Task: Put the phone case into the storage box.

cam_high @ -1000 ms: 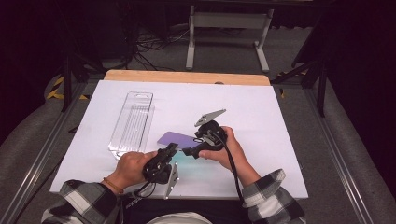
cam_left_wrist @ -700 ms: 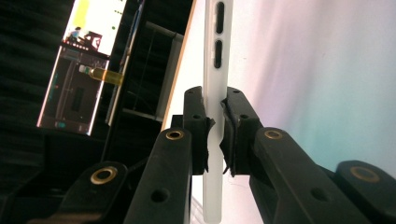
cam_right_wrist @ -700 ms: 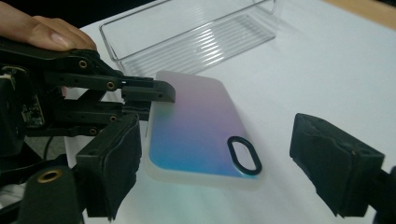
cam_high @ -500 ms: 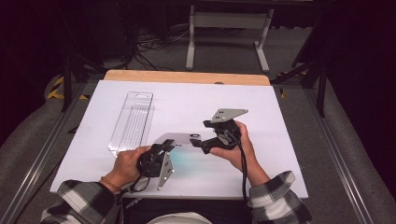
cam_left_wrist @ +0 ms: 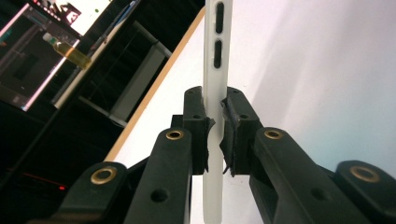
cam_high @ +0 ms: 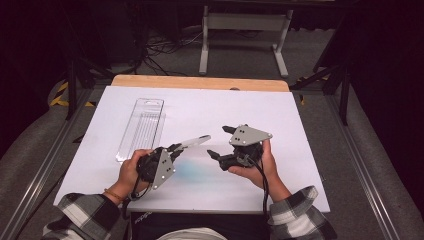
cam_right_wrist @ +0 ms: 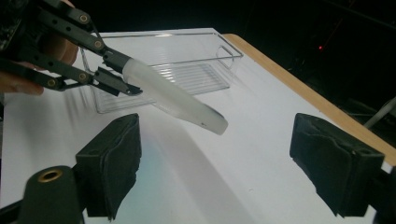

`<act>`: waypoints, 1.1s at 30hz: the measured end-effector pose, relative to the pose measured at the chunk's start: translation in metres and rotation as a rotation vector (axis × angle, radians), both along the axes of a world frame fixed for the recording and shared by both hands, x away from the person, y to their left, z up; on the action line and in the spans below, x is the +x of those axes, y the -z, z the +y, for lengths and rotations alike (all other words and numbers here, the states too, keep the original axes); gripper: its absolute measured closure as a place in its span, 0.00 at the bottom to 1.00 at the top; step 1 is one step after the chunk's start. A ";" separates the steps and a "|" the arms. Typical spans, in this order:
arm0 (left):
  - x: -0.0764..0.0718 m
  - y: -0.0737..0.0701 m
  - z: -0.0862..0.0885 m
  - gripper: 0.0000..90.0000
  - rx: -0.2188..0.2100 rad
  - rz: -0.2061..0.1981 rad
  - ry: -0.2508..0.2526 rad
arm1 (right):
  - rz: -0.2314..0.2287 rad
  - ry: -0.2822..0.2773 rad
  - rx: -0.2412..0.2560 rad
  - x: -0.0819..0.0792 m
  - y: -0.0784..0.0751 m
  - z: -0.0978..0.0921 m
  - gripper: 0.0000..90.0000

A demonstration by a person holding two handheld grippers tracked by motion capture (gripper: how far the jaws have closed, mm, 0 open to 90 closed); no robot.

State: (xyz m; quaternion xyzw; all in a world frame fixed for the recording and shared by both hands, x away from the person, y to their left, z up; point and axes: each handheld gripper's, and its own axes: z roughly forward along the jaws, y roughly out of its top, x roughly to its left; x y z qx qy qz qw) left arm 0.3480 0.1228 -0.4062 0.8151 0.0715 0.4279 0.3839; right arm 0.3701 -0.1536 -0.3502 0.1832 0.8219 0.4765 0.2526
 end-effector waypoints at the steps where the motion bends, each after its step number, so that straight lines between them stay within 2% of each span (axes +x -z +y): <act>1: 0.001 -0.002 0.003 0.91 -0.024 0.017 -0.005 | -0.008 0.003 -0.004 -0.001 0.001 0.000 0.19; 3: 0.003 -0.004 0.004 0.91 -0.036 0.025 -0.002 | -0.017 0.002 -0.011 -0.001 0.002 0.000 0.19; 5: 0.005 -0.006 0.008 0.91 -0.069 0.053 0.001 | -0.023 -0.001 -0.021 -0.002 0.005 0.000 0.18; 13: 0.009 -0.013 0.017 0.91 -0.143 0.094 0.018 | -0.030 0.018 -0.039 -0.004 0.016 -0.007 0.18; 23: 0.011 -0.018 0.024 0.91 -0.189 0.121 0.031 | -0.058 0.025 -0.011 -0.009 0.025 -0.019 0.16; 27: 0.012 -0.020 0.027 0.91 -0.207 0.130 0.033 | -0.083 0.058 -0.025 -0.010 0.031 -0.020 0.14; 28: 0.012 -0.021 0.028 0.91 -0.222 0.141 0.034 | -0.083 0.060 -0.030 -0.009 0.033 -0.021 0.13; 29: 0.013 -0.021 0.029 0.91 -0.230 0.146 0.034 | -0.092 0.068 -0.020 -0.010 0.035 -0.021 0.11; 33: 0.015 -0.024 0.035 0.91 -0.260 0.163 0.036 | -0.113 0.092 -0.023 -0.012 0.040 -0.023 0.10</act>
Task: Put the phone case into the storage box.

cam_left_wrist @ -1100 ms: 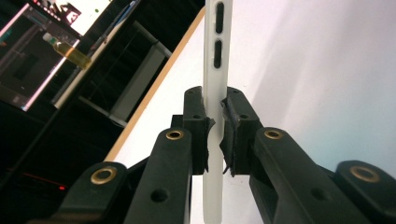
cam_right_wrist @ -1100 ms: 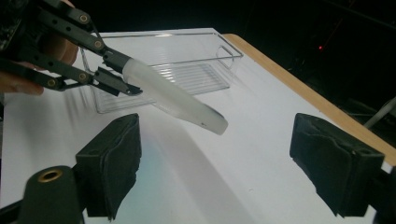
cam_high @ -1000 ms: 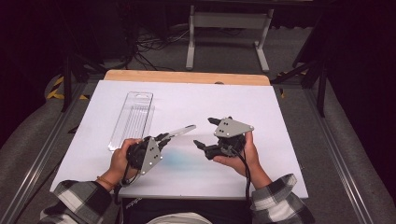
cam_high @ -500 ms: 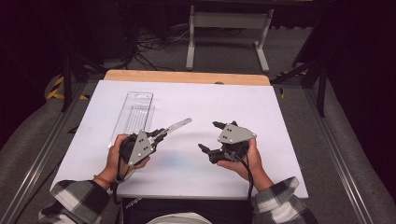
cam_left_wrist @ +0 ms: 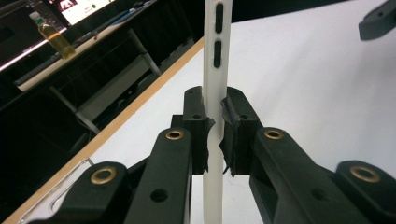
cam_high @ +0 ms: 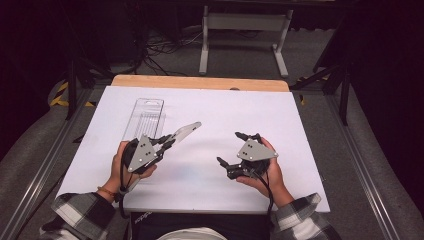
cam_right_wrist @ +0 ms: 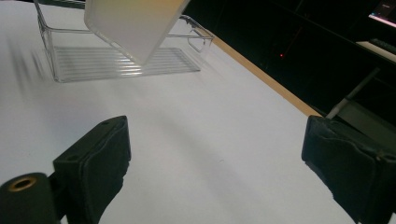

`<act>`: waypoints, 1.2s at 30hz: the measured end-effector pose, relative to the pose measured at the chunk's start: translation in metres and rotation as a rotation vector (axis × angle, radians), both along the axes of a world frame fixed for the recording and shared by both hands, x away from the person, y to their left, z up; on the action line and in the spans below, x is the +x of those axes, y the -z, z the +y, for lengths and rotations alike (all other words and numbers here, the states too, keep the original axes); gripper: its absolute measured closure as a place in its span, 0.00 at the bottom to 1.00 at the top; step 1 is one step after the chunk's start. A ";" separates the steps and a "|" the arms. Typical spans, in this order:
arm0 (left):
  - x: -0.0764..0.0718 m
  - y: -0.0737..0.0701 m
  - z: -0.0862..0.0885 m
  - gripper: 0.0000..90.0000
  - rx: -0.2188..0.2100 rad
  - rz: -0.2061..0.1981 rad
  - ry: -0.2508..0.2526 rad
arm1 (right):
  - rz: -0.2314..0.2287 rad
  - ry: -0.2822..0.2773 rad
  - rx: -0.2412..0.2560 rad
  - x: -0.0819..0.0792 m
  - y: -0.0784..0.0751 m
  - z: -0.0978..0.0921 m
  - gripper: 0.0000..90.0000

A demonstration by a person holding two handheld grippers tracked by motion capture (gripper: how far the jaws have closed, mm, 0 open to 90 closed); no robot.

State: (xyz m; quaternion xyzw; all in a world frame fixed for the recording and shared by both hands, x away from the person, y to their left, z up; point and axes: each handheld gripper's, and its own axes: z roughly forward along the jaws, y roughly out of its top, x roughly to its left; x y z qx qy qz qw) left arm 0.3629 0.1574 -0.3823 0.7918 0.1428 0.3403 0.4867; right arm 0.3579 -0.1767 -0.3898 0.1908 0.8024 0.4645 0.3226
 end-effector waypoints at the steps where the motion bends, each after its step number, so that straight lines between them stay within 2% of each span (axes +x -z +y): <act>1: 0.001 -0.001 0.002 0.91 -0.005 0.004 0.000 | -0.004 0.000 -0.005 0.000 0.001 -0.001 0.10; 7: 0.007 -0.006 0.016 0.91 -0.077 0.043 -0.012 | 0.003 0.016 -0.024 -0.003 0.010 -0.005 0.10; 14: 0.013 -0.012 0.036 0.91 -0.148 0.067 -0.035 | 0.003 0.026 -0.024 -0.007 0.015 -0.009 0.10; 21: 0.015 -0.015 0.049 0.90 -0.174 0.071 -0.042 | -0.018 0.033 -0.019 -0.009 0.017 -0.013 0.10; 26: 0.016 -0.016 0.055 0.91 -0.182 0.064 -0.051 | -0.024 0.041 0.009 -0.010 0.015 -0.018 0.10; 36: 0.020 -0.017 0.066 0.90 -0.186 0.066 -0.076 | -0.026 0.041 -0.007 -0.009 0.018 -0.018 0.10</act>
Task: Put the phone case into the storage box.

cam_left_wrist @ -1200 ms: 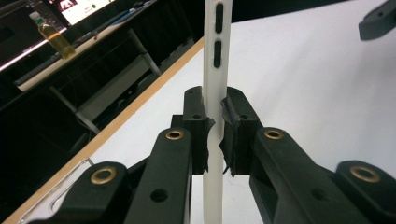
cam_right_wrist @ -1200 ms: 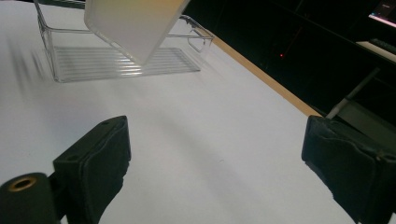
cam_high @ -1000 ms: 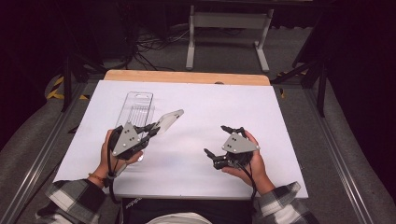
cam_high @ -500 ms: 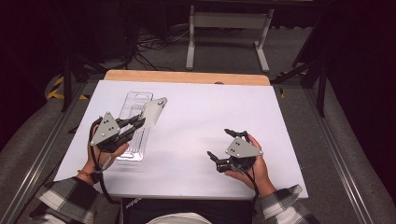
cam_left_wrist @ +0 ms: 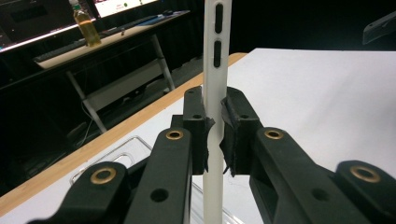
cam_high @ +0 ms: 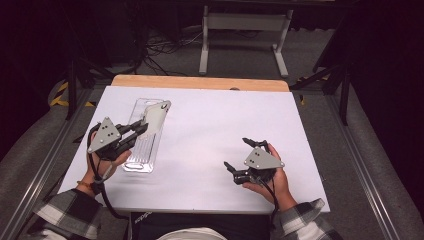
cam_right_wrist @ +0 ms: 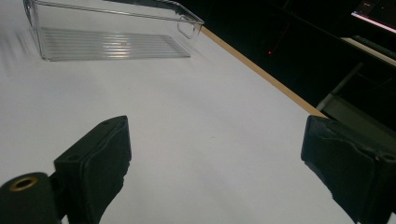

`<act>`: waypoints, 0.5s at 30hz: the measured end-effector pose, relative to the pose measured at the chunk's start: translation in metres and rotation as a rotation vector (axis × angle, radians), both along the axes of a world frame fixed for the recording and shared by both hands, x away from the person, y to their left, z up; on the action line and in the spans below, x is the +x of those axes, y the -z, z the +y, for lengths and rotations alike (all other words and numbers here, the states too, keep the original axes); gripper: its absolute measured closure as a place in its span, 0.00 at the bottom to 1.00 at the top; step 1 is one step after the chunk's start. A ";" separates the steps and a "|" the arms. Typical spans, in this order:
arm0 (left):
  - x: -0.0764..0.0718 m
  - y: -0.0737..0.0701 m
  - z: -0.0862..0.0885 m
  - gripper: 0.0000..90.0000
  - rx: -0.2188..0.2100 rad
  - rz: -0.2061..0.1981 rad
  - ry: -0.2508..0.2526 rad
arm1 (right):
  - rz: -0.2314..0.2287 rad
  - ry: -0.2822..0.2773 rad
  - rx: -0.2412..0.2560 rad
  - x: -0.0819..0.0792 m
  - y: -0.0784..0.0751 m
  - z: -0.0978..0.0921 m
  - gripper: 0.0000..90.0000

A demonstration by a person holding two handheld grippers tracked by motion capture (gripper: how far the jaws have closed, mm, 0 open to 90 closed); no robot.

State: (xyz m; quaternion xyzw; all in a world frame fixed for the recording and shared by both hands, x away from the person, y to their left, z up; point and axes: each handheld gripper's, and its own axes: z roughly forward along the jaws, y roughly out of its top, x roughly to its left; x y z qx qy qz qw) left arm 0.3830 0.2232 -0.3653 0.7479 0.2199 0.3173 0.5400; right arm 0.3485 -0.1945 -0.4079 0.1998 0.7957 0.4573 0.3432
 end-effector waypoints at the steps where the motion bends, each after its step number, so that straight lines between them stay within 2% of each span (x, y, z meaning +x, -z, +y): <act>1: 0.001 0.000 0.001 0.90 -0.001 0.001 0.000 | 0.001 -0.001 0.001 0.000 0.000 0.000 0.10; 15: 0.005 0.000 0.014 0.90 -0.019 0.017 -0.010 | 0.009 -0.007 -0.005 0.001 0.003 0.002 0.10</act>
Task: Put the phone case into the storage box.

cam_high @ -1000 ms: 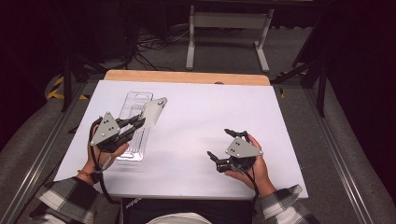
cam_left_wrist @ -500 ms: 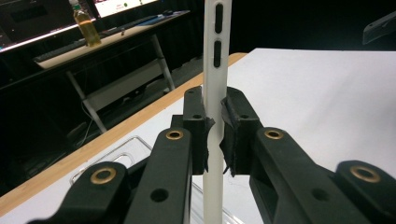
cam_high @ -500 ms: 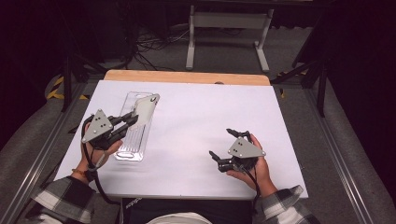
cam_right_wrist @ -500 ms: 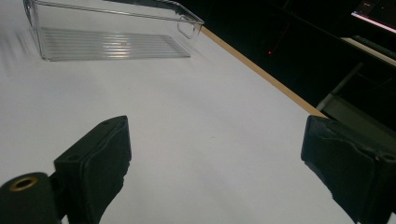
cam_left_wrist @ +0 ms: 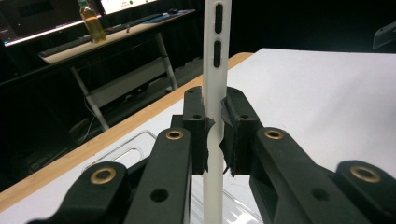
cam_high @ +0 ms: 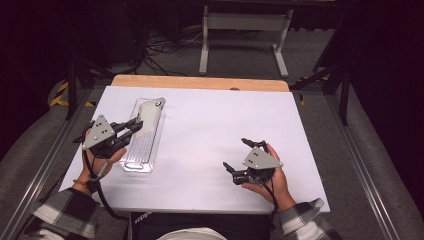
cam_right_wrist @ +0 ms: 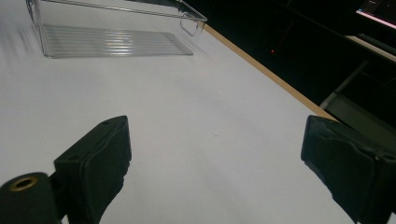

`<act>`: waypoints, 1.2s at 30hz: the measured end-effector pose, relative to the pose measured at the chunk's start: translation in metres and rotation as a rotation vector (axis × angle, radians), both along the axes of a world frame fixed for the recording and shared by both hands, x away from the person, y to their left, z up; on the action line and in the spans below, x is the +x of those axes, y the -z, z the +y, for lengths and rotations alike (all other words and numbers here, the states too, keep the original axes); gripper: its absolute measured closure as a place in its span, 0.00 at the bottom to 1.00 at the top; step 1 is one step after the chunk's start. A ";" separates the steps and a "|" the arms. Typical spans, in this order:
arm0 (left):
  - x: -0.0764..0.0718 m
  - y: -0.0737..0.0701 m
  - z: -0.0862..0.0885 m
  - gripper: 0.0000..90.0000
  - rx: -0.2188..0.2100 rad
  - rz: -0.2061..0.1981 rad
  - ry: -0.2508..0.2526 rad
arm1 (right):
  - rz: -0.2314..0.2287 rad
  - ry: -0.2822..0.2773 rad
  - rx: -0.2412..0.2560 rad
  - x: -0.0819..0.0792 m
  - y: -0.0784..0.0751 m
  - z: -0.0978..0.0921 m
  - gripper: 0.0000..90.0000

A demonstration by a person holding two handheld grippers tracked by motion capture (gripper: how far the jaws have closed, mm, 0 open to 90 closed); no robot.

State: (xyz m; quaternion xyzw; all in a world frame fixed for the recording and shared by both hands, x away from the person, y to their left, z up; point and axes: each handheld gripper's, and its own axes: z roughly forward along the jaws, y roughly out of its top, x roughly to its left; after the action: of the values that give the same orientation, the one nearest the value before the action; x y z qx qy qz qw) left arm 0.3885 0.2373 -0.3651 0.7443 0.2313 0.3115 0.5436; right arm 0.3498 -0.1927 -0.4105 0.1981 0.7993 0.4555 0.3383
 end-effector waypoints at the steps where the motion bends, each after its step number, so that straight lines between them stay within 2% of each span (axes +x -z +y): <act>1: 0.000 0.000 0.001 0.90 -0.003 0.001 -0.001 | -0.002 -0.001 -0.002 0.000 0.000 0.000 0.11; 9: 0.003 0.001 0.006 0.90 -0.019 0.007 -0.010 | 0.004 -0.003 -0.010 0.000 0.001 0.002 0.11; 20: 0.011 0.001 0.013 0.90 -0.048 0.037 -0.019 | 0.006 0.000 -0.001 0.001 0.001 0.001 0.11; 27: 0.023 0.003 0.017 0.90 -0.061 0.060 -0.025 | 0.012 0.002 -0.001 0.003 0.002 0.001 0.11; 33: 0.037 0.006 0.022 0.90 -0.087 0.075 -0.042 | 0.015 0.004 0.003 0.005 0.002 0.000 0.11; 36: 0.045 0.008 0.025 0.90 -0.087 0.088 -0.041 | 0.020 0.007 0.003 0.005 0.003 0.000 0.11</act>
State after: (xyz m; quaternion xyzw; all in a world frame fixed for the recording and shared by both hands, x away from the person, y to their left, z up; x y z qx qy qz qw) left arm 0.4331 0.2624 -0.3731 0.7282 0.2835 0.2791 0.5581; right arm 0.3548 -0.1927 -0.4131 0.2056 0.8013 0.4534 0.3316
